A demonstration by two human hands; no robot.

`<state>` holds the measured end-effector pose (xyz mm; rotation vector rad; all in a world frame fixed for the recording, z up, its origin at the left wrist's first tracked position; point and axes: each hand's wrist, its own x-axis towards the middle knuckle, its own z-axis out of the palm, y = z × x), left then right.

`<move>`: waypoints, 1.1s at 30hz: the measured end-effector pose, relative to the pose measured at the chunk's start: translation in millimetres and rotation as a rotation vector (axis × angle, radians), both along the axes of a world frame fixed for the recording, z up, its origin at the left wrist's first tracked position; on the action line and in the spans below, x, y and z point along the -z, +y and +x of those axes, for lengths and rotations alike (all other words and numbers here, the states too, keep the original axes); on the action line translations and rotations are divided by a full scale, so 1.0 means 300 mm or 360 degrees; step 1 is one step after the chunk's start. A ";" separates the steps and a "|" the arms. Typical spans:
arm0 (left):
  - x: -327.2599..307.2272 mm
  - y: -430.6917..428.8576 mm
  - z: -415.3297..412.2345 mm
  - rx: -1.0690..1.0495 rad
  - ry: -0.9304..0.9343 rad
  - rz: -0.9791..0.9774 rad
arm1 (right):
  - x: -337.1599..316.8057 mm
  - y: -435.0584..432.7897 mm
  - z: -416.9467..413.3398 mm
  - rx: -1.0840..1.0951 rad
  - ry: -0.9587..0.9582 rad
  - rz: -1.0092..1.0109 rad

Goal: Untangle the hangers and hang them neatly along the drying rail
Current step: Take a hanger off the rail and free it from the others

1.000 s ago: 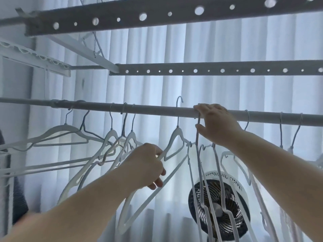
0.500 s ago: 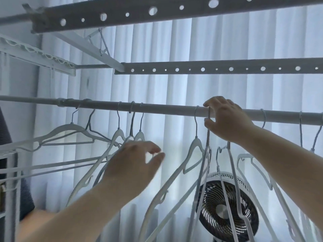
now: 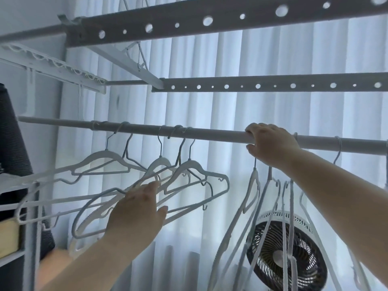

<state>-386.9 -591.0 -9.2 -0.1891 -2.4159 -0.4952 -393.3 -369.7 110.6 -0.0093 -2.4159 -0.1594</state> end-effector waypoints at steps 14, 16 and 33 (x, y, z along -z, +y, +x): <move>0.032 -0.020 -0.082 0.0025 -0.0121 0.0027 | 0.013 0.029 0.019 -0.0006 0.0048 -0.0003; 0.016 -0.011 -0.085 0.0060 -0.0080 0.0013 | 0.015 0.032 0.022 -0.0014 0.0048 -0.0004; 0.013 0.110 -0.138 0.0196 -0.0259 -0.0133 | 0.020 0.059 0.030 -0.0042 0.0045 0.0002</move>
